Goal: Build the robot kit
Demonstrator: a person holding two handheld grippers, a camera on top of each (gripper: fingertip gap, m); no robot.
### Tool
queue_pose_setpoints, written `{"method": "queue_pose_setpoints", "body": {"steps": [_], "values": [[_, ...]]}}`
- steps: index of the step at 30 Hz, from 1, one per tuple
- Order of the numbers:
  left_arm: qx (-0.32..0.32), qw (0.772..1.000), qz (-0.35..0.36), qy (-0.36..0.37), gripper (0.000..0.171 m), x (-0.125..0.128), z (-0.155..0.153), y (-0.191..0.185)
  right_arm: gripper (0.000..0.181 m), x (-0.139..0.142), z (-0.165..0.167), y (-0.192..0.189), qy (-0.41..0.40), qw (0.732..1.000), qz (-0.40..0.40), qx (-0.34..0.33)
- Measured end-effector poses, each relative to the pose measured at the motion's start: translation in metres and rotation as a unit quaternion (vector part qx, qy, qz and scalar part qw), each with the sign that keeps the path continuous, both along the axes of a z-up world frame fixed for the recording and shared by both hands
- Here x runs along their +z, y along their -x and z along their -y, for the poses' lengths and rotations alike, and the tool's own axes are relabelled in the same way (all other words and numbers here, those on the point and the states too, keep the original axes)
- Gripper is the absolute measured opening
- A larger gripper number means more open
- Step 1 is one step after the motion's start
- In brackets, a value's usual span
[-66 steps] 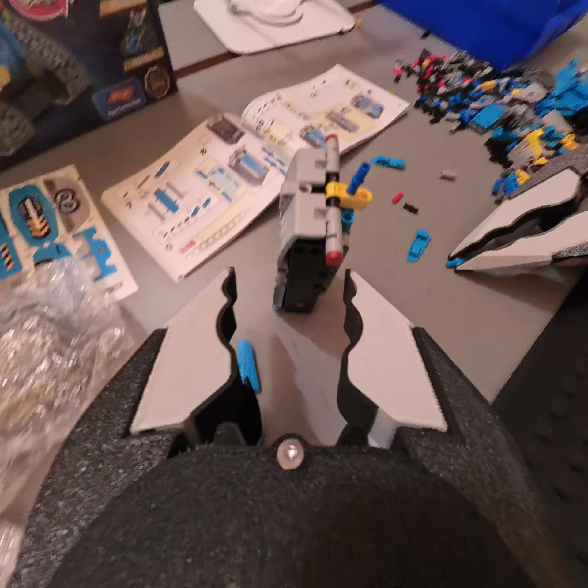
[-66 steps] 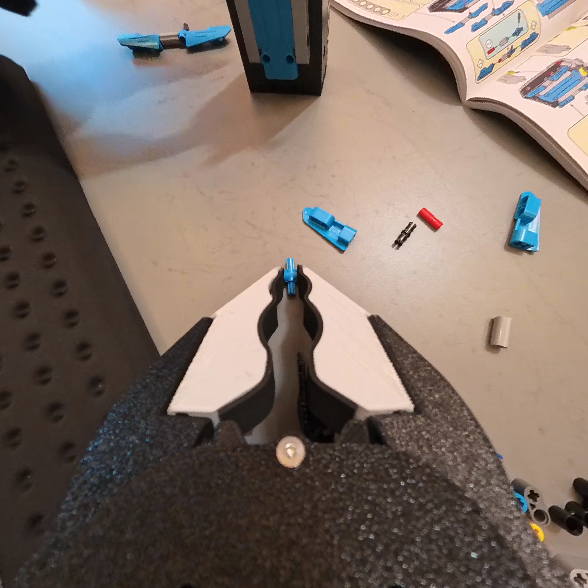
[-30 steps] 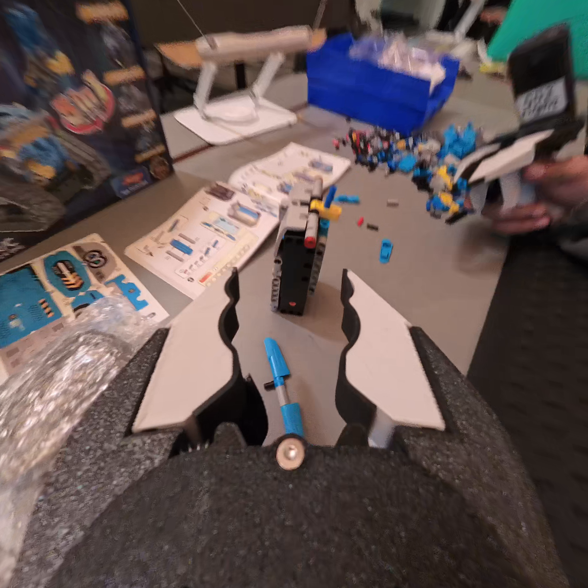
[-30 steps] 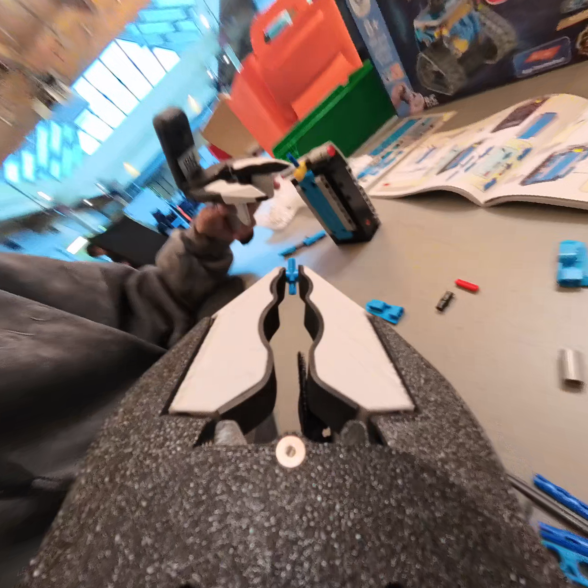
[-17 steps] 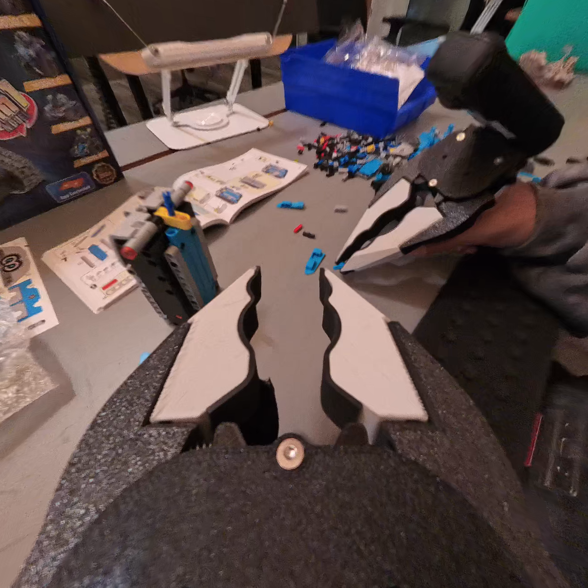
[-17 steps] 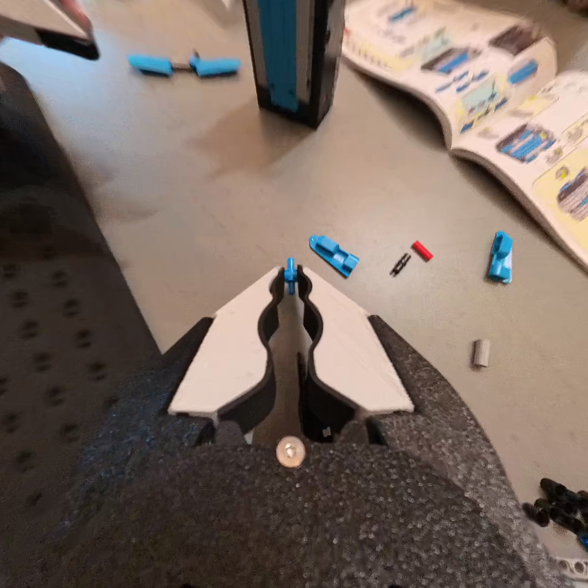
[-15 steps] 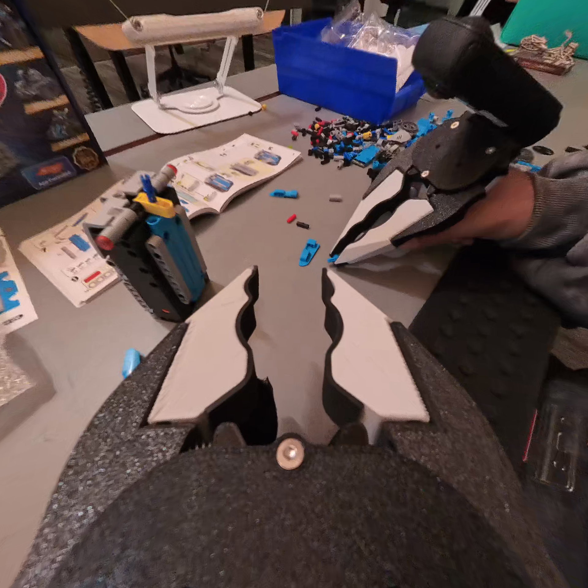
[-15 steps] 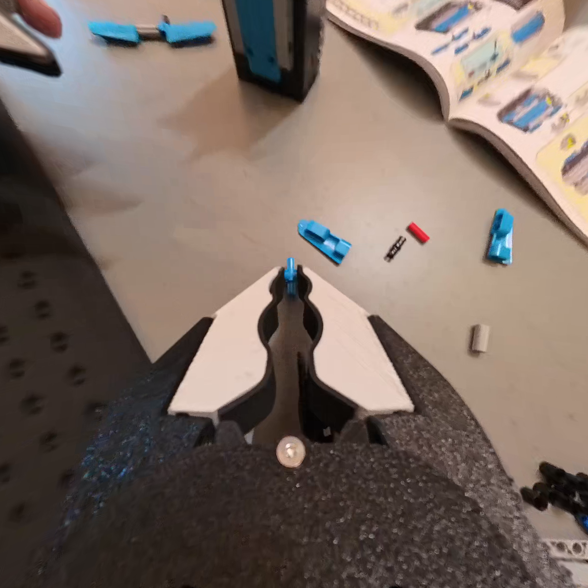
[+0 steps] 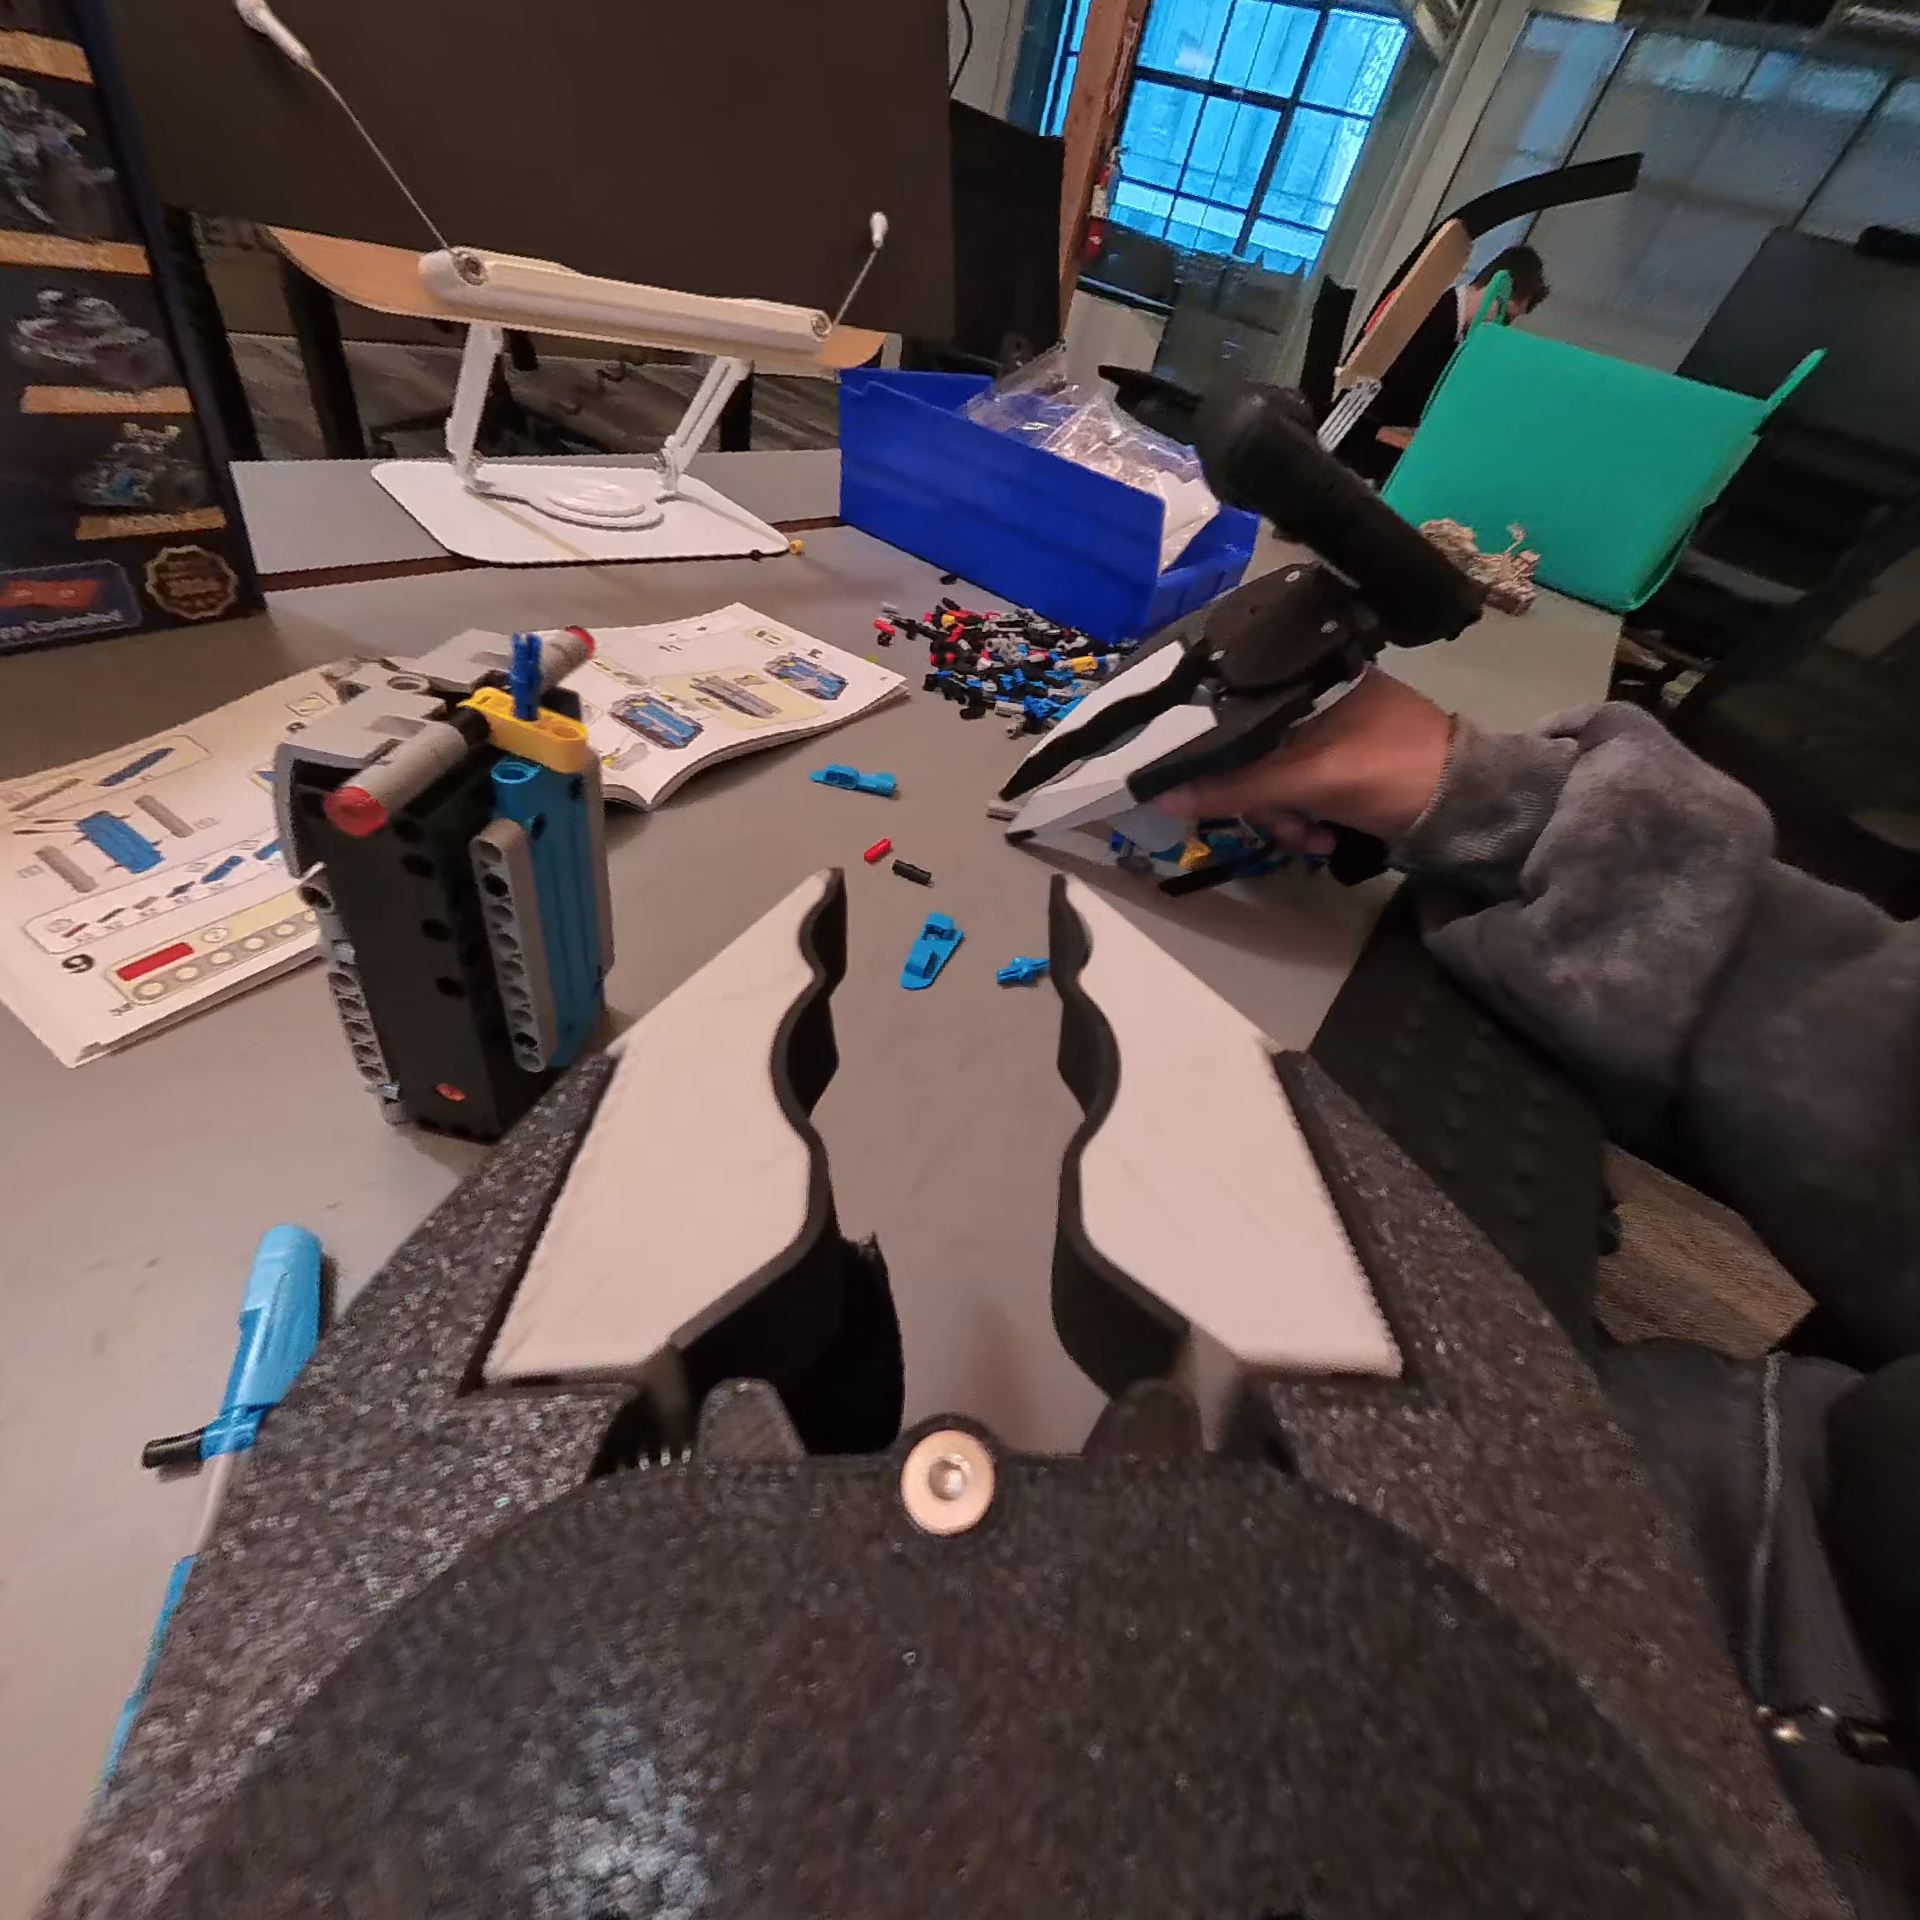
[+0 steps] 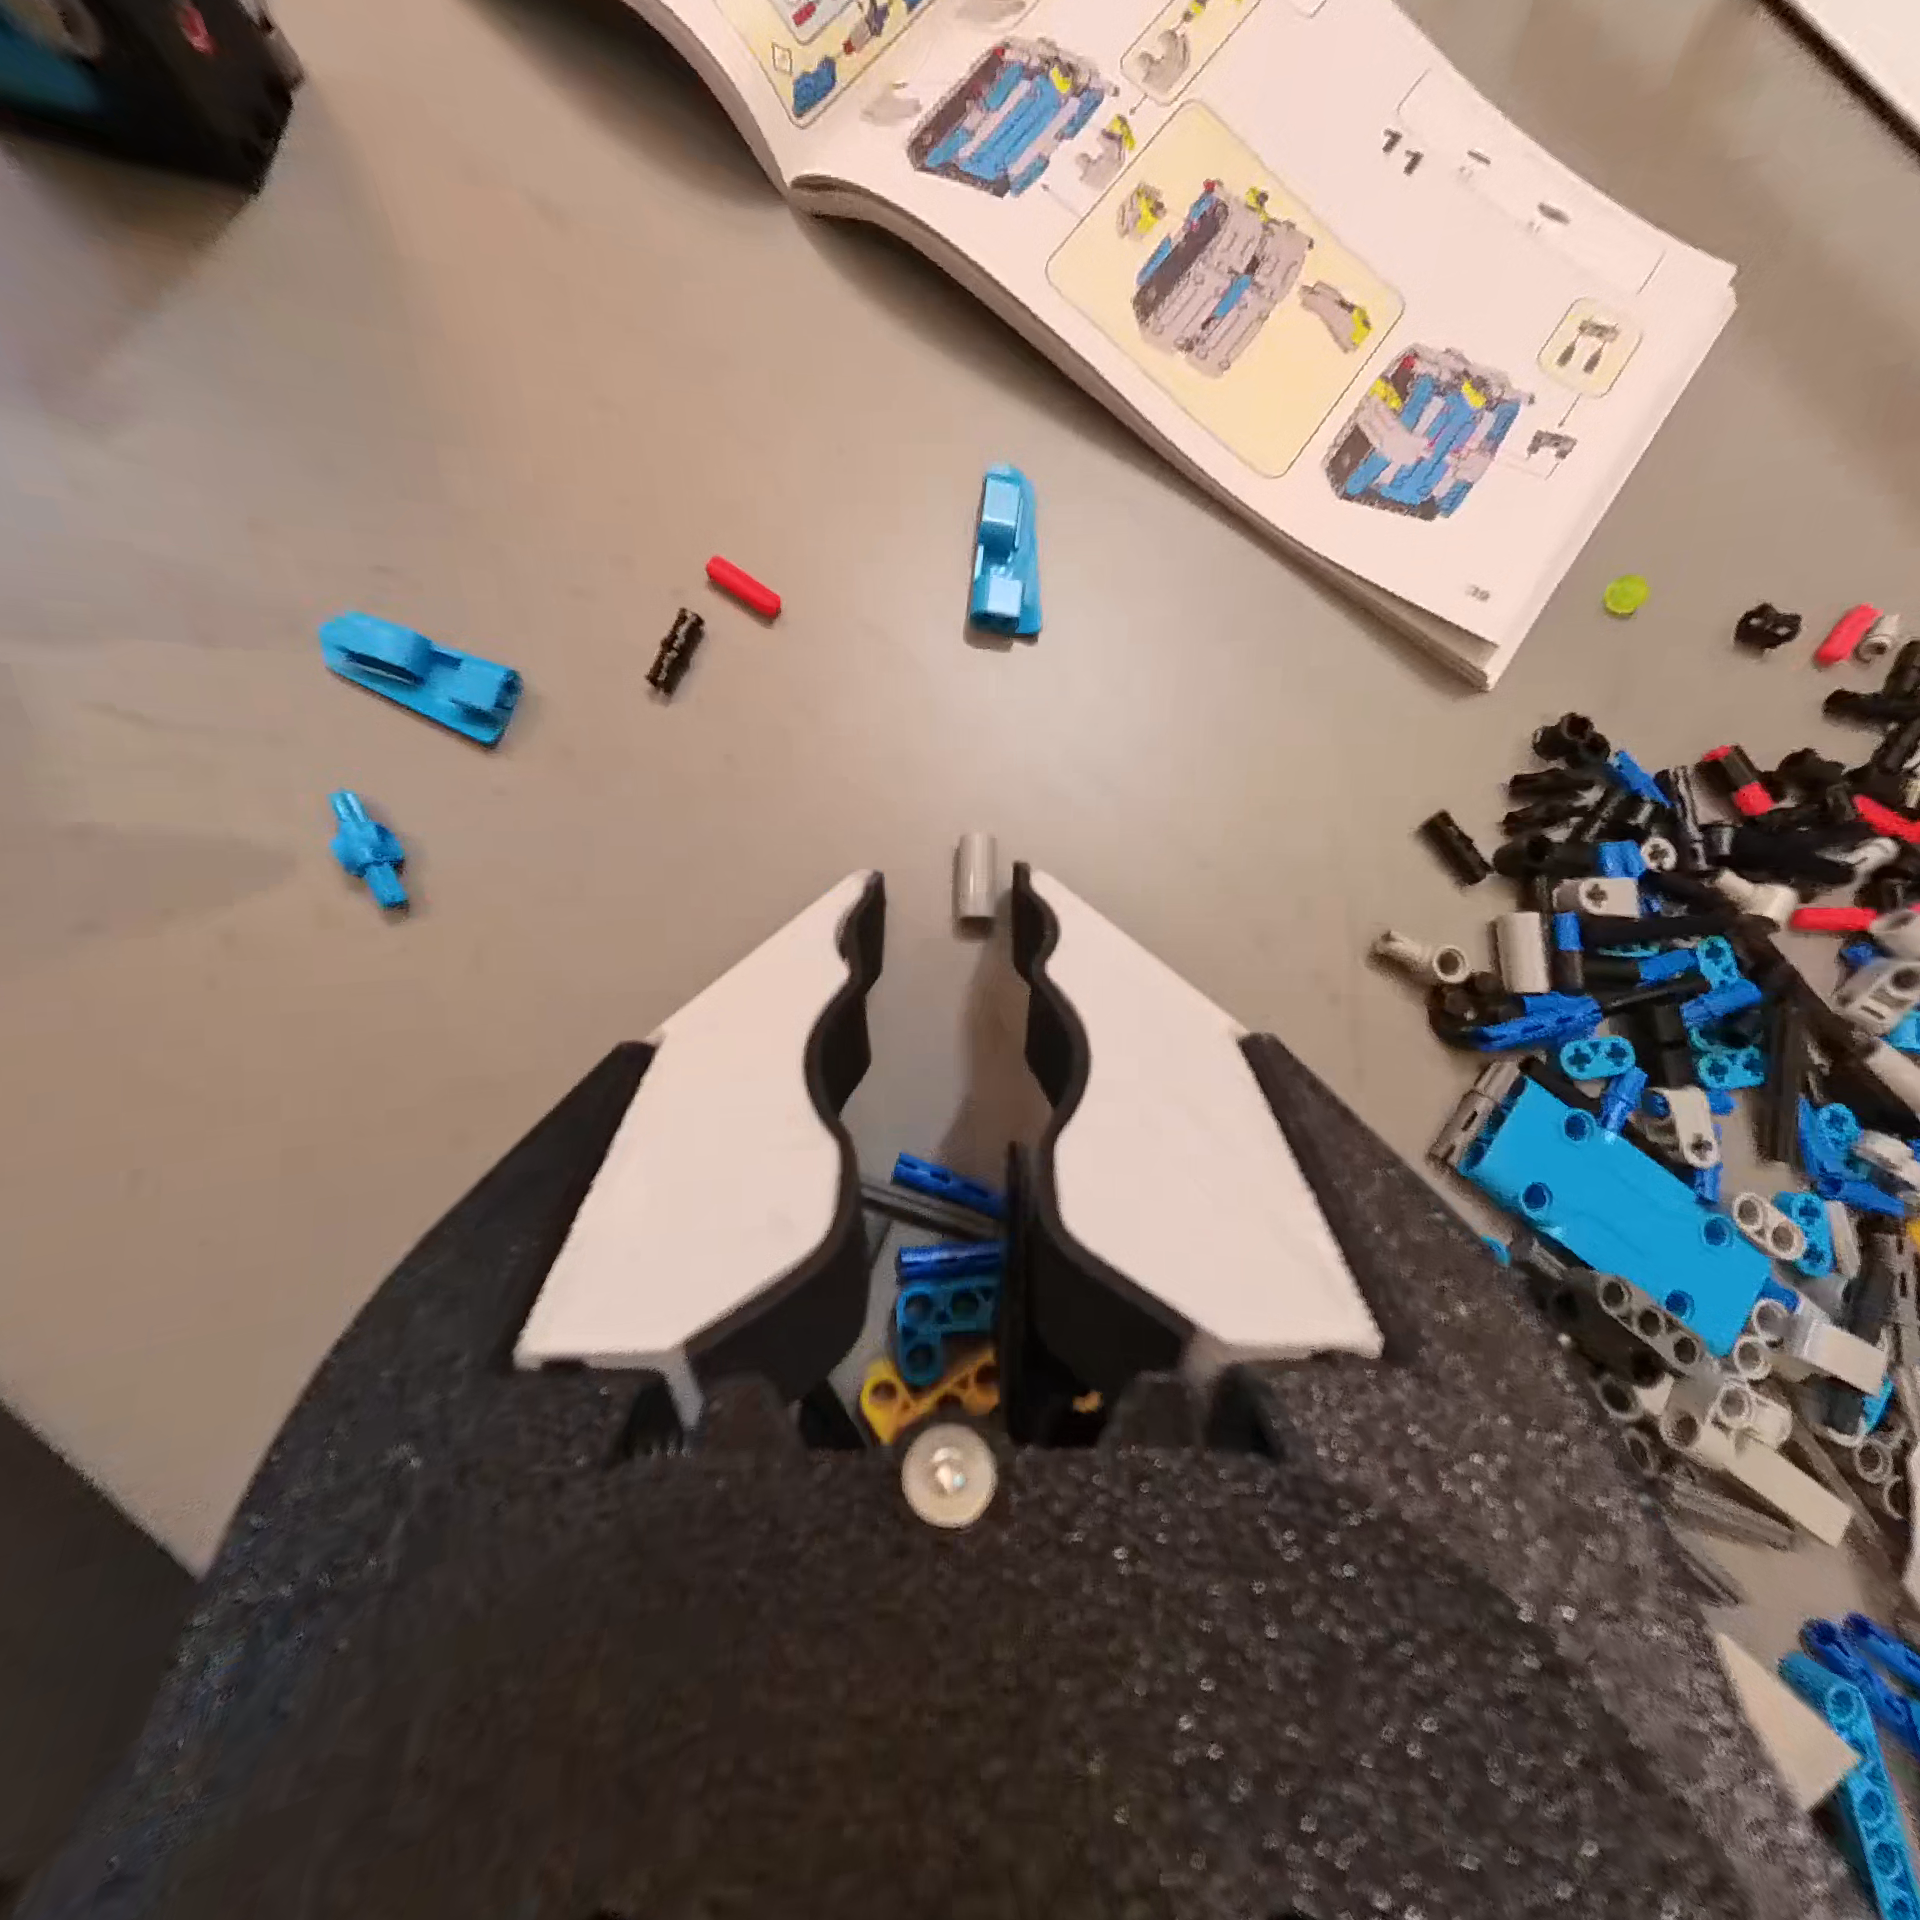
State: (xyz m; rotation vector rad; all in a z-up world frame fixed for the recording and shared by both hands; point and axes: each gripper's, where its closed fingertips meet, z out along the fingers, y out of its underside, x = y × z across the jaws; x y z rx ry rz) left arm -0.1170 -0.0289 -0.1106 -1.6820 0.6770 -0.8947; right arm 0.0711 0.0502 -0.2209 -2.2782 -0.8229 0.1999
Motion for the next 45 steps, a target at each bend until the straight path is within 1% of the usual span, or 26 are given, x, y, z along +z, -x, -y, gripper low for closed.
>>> {"method": "queue_pose_setpoints", "body": {"steps": [3, 6, 7, 8, 9, 10, 11, 12, 13, 14, 15, 16, 18, 20, 21, 23, 25, 29, 31, 32, 34, 35, 37, 40, 45], "values": [[-0.013, 1.000, 0.007, 0.000, 0.038, 0.002, 0.003, -0.002, 0.007, -0.001, -0.001, 0.004, 0.008, 1.000, -0.017, -0.003], [-0.007, 1.000, -0.005, -0.014, 0.038, 0.002, 0.004, -0.003, 0.007, 0.001, 0.001, 0.005, 0.023, 0.999, -0.039, -0.009], [-0.003, 1.000, -0.012, -0.021, 0.038, 0.002, 0.004, -0.004, 0.007, 0.011, 0.002, 0.015, 0.016, 0.997, -0.073, 0.002], [0.001, 0.999, -0.018, -0.031, 0.038, 0.002, 0.005, -0.005, 0.007, 0.030, 0.008, 0.035, 0.016, 0.989, -0.148, 0.019], [0.005, 0.999, -0.024, -0.042, 0.038, 0.004, 0.005, -0.007, 0.007, 0.055, 0.016, 0.058, 0.023, 0.967, -0.249, 0.039], [0.009, 0.998, -0.029, -0.056, 0.038, 0.006, 0.007, -0.010, 0.007, 0.085, 0.028, 0.083, 0.037, 0.931, -0.358, 0.066], [0.012, 0.997, -0.034, -0.073, 0.038, 0.008, 0.008, -0.013, 0.007, 0.110, 0.042, 0.104, 0.055, 0.887, -0.447, 0.103], [0.021, 0.995, -0.038, -0.092, 0.037, 0.011, 0.010, -0.015, 0.006, 0.126, 0.055, 0.120, 0.071, 0.853, -0.501, 0.129], [0.033, 0.992, -0.041, -0.113, 0.025, 0.015, 0.011, -0.015, 0.007, 0.131, 0.063, 0.132, 0.078, 0.836, -0.525, 0.140], [0.042, 0.990, -0.038, -0.133, 0.012, 0.019, 0.013, -0.015, 0.007, 0.130, 0.069, 0.142, 0.083, 0.831, -0.529, 0.150], [0.048, 0.987, -0.035, -0.149, 0.004, 0.023, 0.015, -0.015, 0.007, 0.128, 0.075, 0.150, 0.087, 0.827, -0.531, 0.161], [0.057, 0.985, -0.033, -0.158, 0.000, 0.026, 0.015, -0.013, 0.007, 0.129, 0.080, 0.155, 0.090, 0.820, -0.540, 0.169], [0.061, 0.985, -0.035, -0.159, 0.000, 0.025, 0.014, -0.013, 0.006, 0.132, 0.089, 0.160, 0.106, 0.793, -0.571, 0.183], [0.059, 0.985, -0.038, -0.155, 0.000, 0.023, 0.013, -0.014, 0.006, 0.133, 0.092, 0.162, 0.116, 0.778, -0.589, 0.183], [0.058, 0.985, -0.036, -0.156, 0.000, 0.024, 0.013, -0.015, 0.006, 0.131, 0.094, 0.164, 0.118, 0.781, -0.585, 0.185], [0.049, 0.985, -0.036, -0.159, 0.000, 0.024, 0.015, -0.018, 0.006, 0.128, 0.097, 0.169, 0.107, 0.796, -0.564, 0.191], [0.052, 0.985, -0.045, -0.161, 0.000, 0.022, 0.014, -0.019, 0.007, 0.125, 0.099, 0.172, 0.103, 0.804, -0.552, 0.194], [0.057, 0.983, -0.054, -0.165, 0.000, 0.021, 0.013, -0.020, 0.007, 0.121, 0.100, 0.174, 0.116, 0.804, -0.550, 0.196], [0.079, 0.979, -0.042, -0.182, 0.000, 0.028, 0.011, -0.013, 0.007, 0.122, 0.098, 0.172, 0.104, 0.808, -0.547, 0.191], [0.082, 0.979, -0.035, -0.184, 0.000, 0.030, 0.011, -0.010, 0.006, 0.124, 0.097, 0.170, 0.101, 0.806, -0.551, 0.189], [0.067, 0.984, -0.036, -0.160, 0.000, 0.024, 0.010, -0.012, 0.007, 0.126, 0.098, 0.169, 0.109, 0.796, -0.563, 0.192], [0.062, 0.985, -0.040, -0.153, 0.000, 0.021, 0.009, -0.014, 0.007, 0.126, 0.098, 0.170, 0.109, 0.797, -0.562, 0.193], [0.055, 0.985, -0.050, -0.155, 0.000, 0.019, 0.010, -0.018, 0.007, 0.129, 0.102, 0.171, 0.103, 0.795, -0.561, 0.204], [0.053, 0.983, -0.069, -0.164, 0.000, 0.015, 0.012, -0.022, 0.007, 0.125, 0.103, 0.174, 0.101, 0.804, -0.549, 0.205], [0.055, 0.981, -0.074, -0.169, 0.000, 0.015, 0.012, -0.022, 0.007, 0.125, 0.104, 0.174, 0.110, 0.799, -0.554, 0.206]]}}
